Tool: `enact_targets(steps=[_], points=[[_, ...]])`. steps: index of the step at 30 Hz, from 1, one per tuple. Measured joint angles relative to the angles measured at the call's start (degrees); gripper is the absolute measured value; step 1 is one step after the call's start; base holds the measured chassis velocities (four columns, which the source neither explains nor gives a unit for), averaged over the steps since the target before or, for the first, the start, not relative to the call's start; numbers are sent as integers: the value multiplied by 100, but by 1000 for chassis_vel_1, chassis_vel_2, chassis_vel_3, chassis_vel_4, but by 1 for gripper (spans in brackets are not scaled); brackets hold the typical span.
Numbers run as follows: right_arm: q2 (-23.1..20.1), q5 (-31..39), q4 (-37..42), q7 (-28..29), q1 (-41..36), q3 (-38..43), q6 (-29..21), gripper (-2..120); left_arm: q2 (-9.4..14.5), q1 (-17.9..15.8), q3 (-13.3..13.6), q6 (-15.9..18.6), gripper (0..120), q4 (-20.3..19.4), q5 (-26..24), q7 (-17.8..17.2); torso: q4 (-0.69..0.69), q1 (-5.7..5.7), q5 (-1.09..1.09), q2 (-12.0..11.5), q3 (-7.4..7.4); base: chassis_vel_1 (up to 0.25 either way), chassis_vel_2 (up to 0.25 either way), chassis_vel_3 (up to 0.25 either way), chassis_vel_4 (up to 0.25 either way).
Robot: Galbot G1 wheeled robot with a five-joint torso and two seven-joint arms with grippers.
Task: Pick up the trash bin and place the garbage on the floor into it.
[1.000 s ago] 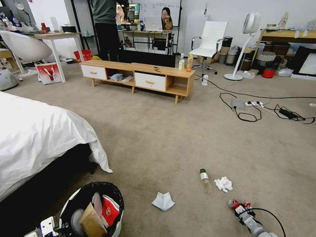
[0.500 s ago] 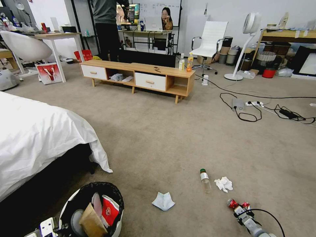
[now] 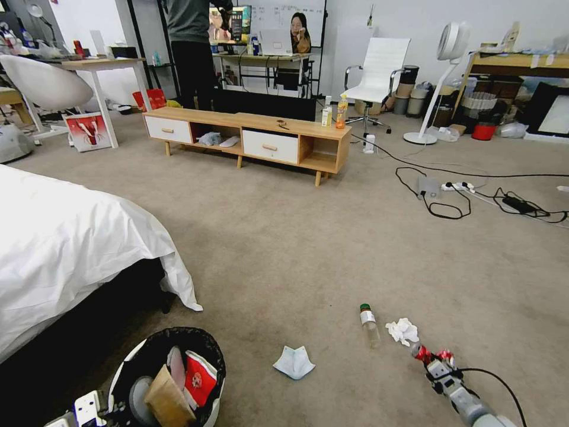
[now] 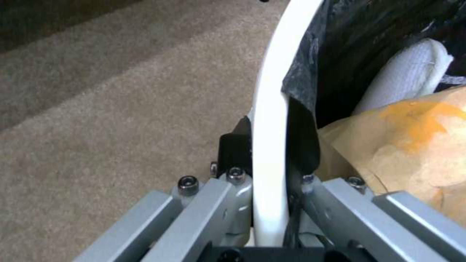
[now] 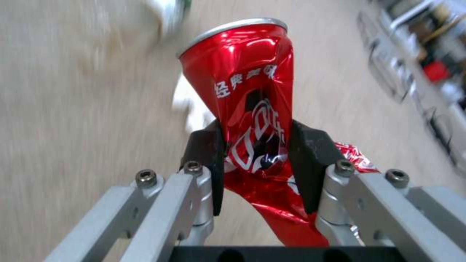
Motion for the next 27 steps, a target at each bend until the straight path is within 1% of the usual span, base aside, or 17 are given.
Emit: enact_targets(steps=[1,4,6,7,9,10,11,13,15,16,17,20,21,23,24,25,27], points=[[-173,110,451,51,-111,72,-52,27,3,-4,2,13,2,-29,-14,-5,0,0,-1,0,0,0,0,0,0],[-331,189,825,102,-195,137,-93,27,8,-5,5,28,2,-59,-33,-10,0,0,-3,0,0,0,0,0,0],[-669,402,1576,192,-296,240,-230,27,20,-3,19,80,1,-137,-102,-31,-2,0,-1,0,1,0,0,0,0],[-669,402,1576,192,-296,240,-230,27,20,-3,19,80,1,-137,-102,-31,-2,0,-1,0,1,0,0,0,0],[-943,626,2262,247,-301,278,-370,27,31,-14,21,101,1,-184,-159,-48,1,0,-3,1,0,0,0,0,0],[-943,626,2262,247,-301,278,-370,27,31,-14,21,101,1,-184,-159,-48,1,0,-3,1,0,0,0,0,0],[-1094,823,2663,272,-274,273,-463,27,46,-16,21,110,1,-220,-193,-65,-2,0,-2,0,1,0,0,0,0],[-1266,1146,3283,319,-147,219,-615,27,74,-23,21,130,1,-275,-258,-93,3,0,1,1,0,0,0,0,0],[-1319,1305,3469,349,-88,181,-688,27,84,-25,21,137,1,-291,-281,-97,2,0,-1,1,0,0,0,0,0],[-1412,1750,3931,439,97,53,-882,27,121,-25,27,151,1,-327,-327,-114,1,0,0,1,0,0,0,0,0],[-1412,1750,3931,439,97,53,-882,27,121,-25,27,151,1,-327,-327,-114,1,0,0,1,0,0,0,0,0],[-1430,2675,4913,598,772,-452,-1225,27,210,-21,74,154,1,-470,-478,-175,0,0,-1,1,-1,0,0,0,0],[-1430,2675,4913,598,772,-452,-1225,27,210,-21,74,154,1,-470,-478,-175,0,0,-1,1,-1,0,0,0,0],[-1220,3235,5337,747,1436,-1023,-1357,27,254,-17,118,154,1,-571,-532,-210,-1,0,1,1,-1,0,0,0,0],[-1220,3235,5337,747,1436,-1023,-1357,27,254,-17,118,154,1,-571,-532,-210,-1,0,1,1,-1,0,0,0,0],[-1116,3463,5441,798,1710,-1240,-1387,27,271,-14,137,154,1,-601,-538,-216,-1,1,3,1,-1,0,0,0,0],[-732,4224,5620,954,2652,-1988,-1478,27,316,10,180,154,1,-672,-540,-223,2,0,-2,1,-1,0,0,0,0]])
